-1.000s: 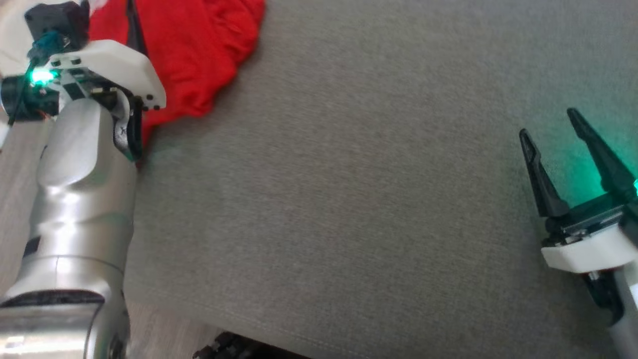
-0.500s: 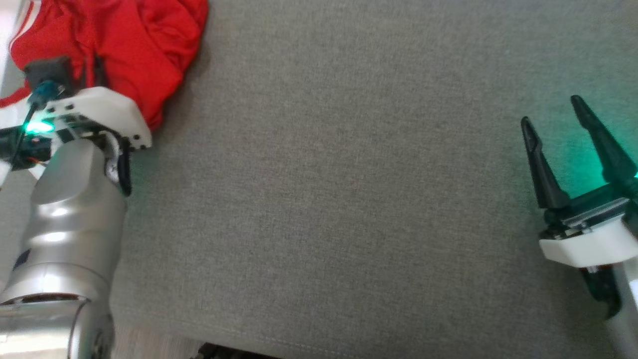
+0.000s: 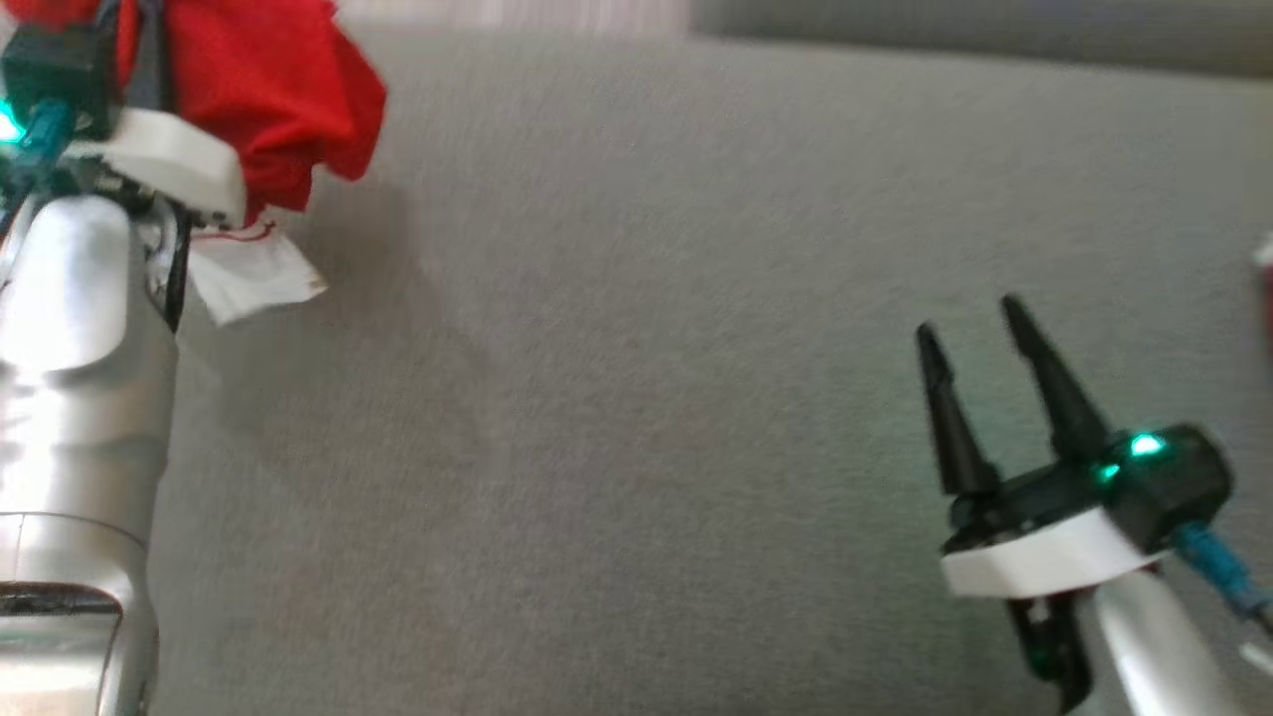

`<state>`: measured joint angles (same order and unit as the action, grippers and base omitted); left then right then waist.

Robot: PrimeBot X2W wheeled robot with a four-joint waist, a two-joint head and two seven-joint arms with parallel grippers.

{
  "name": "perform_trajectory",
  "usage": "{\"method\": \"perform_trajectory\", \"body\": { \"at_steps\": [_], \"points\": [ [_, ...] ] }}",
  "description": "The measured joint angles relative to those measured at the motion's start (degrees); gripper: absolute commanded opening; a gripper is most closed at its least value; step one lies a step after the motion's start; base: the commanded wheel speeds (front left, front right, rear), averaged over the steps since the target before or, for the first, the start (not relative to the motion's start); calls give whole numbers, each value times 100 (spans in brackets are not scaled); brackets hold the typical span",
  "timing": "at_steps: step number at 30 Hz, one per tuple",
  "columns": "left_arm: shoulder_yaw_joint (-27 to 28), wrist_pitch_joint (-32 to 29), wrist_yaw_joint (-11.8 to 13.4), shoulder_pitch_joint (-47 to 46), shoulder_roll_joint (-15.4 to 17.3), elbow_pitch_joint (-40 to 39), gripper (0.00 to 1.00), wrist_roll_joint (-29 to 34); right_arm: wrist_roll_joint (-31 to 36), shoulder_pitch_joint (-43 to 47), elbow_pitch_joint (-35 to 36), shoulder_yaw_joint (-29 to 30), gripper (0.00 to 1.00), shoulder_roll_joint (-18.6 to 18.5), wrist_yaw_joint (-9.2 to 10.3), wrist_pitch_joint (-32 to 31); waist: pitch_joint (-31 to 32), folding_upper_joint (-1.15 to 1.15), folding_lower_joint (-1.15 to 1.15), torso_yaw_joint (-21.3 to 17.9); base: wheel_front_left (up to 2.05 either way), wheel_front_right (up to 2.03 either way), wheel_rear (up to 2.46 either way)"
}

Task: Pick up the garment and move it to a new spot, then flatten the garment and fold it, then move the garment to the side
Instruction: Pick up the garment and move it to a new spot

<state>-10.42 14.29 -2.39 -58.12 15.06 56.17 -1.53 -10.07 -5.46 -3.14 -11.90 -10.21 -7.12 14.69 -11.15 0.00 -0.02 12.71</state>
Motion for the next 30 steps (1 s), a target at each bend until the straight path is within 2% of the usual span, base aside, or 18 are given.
{"method": "perform_trajectory", "body": {
  "at_steps": [7,12,16,21,25,26,27,28,30],
  "points": [
    [-256,-53,-316,354,-67,-943,0,-110,140,255,-40,-78,100,413,0,0,748,0,0,-714,0,0,0],
    [-511,-271,-397,1033,-330,-1844,0,-348,189,337,-31,-56,100,522,0,-1,1015,0,1,-1385,0,0,0],
    [-877,-363,-424,1934,-563,-2488,0,-452,253,466,-15,171,100,578,0,0,1100,0,1,-1859,0,0,0],
    [-1302,-364,-417,3037,-880,-2629,0,-452,253,562,44,231,100,590,0,-1,982,0,0,-2170,0,0,0],
    [-1685,-297,-394,3818,-1144,-2350,0,-566,252,489,47,180,100,624,0,-1,628,0,3,-2269,0,0,0],
    [-1747,-245,-322,3927,-1176,-2269,9,-595,252,452,44,167,100,625,0,-1,536,0,3,-2280,0,0,0],
    [-1800,-199,-236,4011,-1202,-2196,94,-635,252,399,25,157,100,626,0,-1,444,0,3,-2289,0,0,0],
    [-1851,-155,-151,4053,-1202,-2124,100,-670,252,345,-1,149,100,632,0,-1,368,0,3,-2294,0,0,0],
    [-1953,-100,-33,4080,-1206,-2073,100,-775,246,274,-70,148,100,634,0,-1,268,0,4,-2276,0,0,0]
  ]
}}
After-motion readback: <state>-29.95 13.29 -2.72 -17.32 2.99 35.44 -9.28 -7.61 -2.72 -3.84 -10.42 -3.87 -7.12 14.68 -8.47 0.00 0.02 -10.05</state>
